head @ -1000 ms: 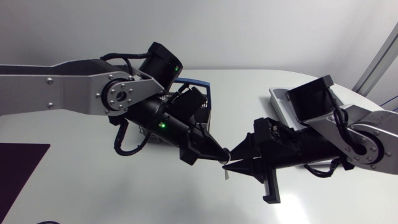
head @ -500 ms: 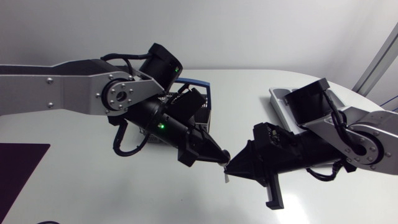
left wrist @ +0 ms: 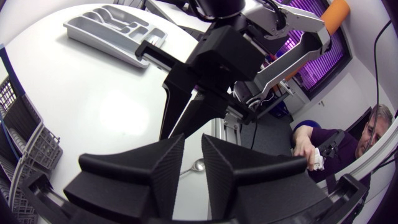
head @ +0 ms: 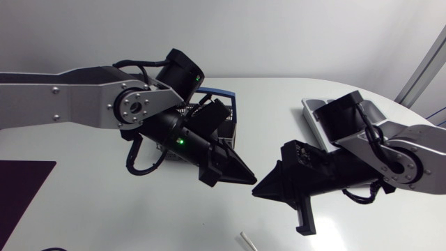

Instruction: Unload the cutlery basket into the drawer organizer.

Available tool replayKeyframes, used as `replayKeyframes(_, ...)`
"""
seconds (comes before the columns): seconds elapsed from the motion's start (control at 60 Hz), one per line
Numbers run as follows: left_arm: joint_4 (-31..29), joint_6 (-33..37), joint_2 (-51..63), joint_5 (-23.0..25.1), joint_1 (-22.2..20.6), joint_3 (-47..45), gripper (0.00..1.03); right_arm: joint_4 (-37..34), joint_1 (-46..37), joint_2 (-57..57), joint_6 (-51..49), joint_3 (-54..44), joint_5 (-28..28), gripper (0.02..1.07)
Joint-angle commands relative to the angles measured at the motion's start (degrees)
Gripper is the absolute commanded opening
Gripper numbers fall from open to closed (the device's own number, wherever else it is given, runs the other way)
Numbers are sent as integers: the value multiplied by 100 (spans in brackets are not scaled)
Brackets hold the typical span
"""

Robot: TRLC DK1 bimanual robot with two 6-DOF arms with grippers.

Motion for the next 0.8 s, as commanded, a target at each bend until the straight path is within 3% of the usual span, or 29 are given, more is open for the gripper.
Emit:
replayKeyframes(0.0,-85,190,-26,-58,135,-7,25,-51,-53,295,28,-29,41,16)
replayKeyframes(0.083,-94,260,-87,-251,240,-77,25,-148,-106,427,160,24,260,18)
replayKeyframes(0.183,-94,559,-219,-840,275,-288,25,-166,18,497,423,-12,656,22)
replayKeyframes(0.317,-94,770,-272,-1262,416,-464,25,-280,439,655,933,-73,1473,40)
replayKeyframes(0.45,-85,981,-395,-1640,495,-719,28,-913,905,831,1460,67,2027,60)
replayKeyframes(0.6,-41,1148,-535,-2035,477,-956,31,-1537,1213,928,1838,217,2291,61)
replayKeyframes(0.783,108,1183,-702,-2273,460,-1194,32,-1677,1635,1095,2295,208,2633,60)
